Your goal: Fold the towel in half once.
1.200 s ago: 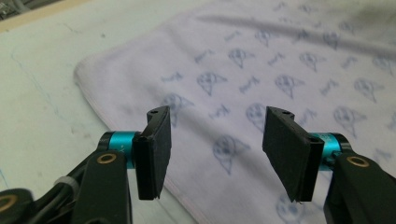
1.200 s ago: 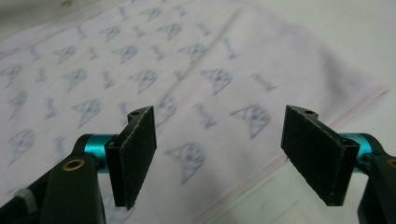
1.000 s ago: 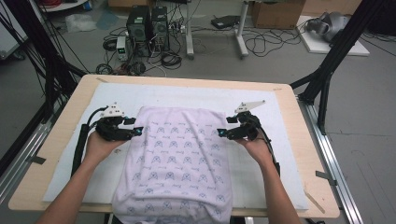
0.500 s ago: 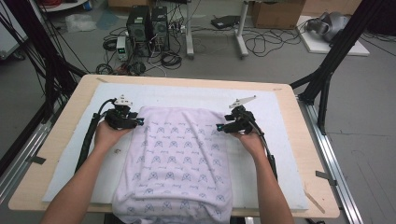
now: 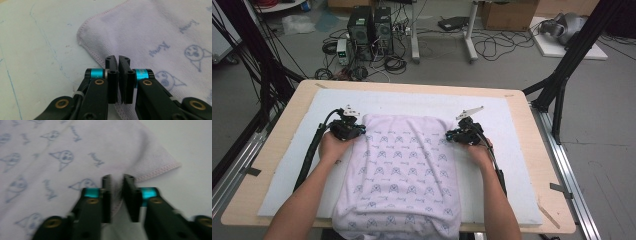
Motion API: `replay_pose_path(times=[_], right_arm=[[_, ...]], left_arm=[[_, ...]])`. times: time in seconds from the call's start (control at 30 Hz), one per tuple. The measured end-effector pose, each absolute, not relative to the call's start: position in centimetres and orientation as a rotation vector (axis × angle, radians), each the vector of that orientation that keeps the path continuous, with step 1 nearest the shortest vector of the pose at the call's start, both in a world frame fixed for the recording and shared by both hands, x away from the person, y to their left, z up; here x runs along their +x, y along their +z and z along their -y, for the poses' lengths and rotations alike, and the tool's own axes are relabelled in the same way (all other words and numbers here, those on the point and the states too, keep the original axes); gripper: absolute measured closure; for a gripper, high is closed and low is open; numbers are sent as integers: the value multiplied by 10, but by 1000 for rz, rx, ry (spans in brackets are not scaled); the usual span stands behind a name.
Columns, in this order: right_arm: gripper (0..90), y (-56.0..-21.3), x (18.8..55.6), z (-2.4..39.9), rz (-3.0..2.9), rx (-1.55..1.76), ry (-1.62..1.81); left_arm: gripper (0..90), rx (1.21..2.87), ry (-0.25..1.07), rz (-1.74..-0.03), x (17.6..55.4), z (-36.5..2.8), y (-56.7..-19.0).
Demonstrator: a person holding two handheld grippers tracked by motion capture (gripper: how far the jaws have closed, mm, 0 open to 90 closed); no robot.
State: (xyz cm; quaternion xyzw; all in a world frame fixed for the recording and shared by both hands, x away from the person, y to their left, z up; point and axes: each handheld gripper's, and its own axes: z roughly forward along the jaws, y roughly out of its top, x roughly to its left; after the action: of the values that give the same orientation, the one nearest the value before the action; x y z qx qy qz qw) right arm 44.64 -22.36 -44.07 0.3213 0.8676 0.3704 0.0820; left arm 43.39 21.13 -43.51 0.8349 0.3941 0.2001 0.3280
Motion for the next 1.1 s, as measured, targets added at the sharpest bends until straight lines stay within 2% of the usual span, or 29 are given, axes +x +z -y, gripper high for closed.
replay_pose_path(times=[0.1, 0.4, 0.57, 0.7, 0.93, 0.97, 1.03, 1.1], right_arm=[[837, -439, 446, 223, -2597, 940, 1099], [841, -403, 428, 242, -2502, 936, 1289], [841, -383, 398, 246, -2530, 883, 1381], [841, -387, 366, 243, -2569, 803, 1383], [838, -418, 319, 245, -2660, 785, 1305], [822, -423, 316, 246, -2673, 788, 1291], [701, -429, 316, 246, -2714, 791, 1257], [617, -428, 318, 245, -2734, 782, 1253]], left_arm=[[871, 2188, 515, -1021, 432, -214, -431], [879, 2073, 526, -954, 413, -232, -401], [878, 2003, 481, -879, 375, -245, -391], [879, 2012, 443, -829, 341, -253, -400], [871, 2052, 358, -791, 296, -260, -426], [845, 2066, 338, -788, 295, -260, -428], [686, 2082, 295, -795, 298, -260, -431], [590, 2085, 278, -806, 302, -259, -429]])
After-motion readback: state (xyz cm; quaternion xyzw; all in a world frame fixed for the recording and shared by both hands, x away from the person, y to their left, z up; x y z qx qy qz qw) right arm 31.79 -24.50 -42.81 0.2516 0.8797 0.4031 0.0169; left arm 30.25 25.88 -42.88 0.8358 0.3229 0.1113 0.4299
